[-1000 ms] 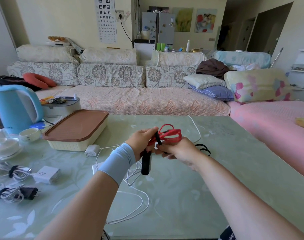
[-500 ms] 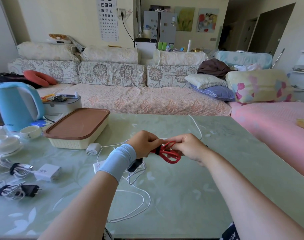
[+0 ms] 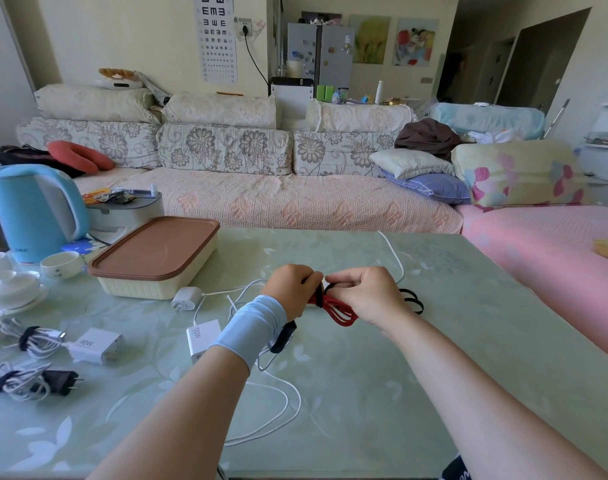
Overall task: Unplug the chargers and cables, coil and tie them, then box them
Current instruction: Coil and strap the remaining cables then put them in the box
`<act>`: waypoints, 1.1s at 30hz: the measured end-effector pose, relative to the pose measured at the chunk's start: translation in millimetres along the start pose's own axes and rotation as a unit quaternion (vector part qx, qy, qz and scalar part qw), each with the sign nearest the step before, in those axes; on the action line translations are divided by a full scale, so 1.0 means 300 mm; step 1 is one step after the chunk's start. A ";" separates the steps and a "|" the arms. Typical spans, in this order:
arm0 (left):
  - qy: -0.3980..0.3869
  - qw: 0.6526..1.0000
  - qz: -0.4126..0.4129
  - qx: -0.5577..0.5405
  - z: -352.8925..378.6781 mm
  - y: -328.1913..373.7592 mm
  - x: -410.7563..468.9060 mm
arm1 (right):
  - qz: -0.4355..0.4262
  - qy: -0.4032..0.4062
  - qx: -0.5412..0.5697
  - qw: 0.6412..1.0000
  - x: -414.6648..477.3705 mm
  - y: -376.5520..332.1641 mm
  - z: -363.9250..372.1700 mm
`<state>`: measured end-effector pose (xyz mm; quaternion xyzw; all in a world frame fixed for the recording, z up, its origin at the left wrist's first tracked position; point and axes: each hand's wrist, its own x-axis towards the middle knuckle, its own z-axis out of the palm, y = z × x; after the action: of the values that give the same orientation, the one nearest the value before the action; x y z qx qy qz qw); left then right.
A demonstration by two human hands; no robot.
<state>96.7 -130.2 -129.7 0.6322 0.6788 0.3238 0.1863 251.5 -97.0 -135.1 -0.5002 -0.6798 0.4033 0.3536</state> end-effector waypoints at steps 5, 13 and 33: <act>0.003 0.998 -0.060 -0.009 0.006 -0.005 0.007 | -0.055 0.064 -0.067 0.994 -0.022 -0.024 0.029; -0.029 0.989 -0.137 -0.049 -0.025 -0.019 0.010 | -0.304 0.103 -0.164 0.933 -0.032 -0.008 0.087; -0.004 0.987 -0.133 -0.089 -0.045 -0.022 0.010 | -0.256 0.013 -0.057 0.965 -0.022 0.001 0.079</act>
<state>82.3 -129.9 -123.8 0.5188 0.7246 0.3522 0.2859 232.4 -108.0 -146.0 -0.3337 -0.8024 0.2534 0.4250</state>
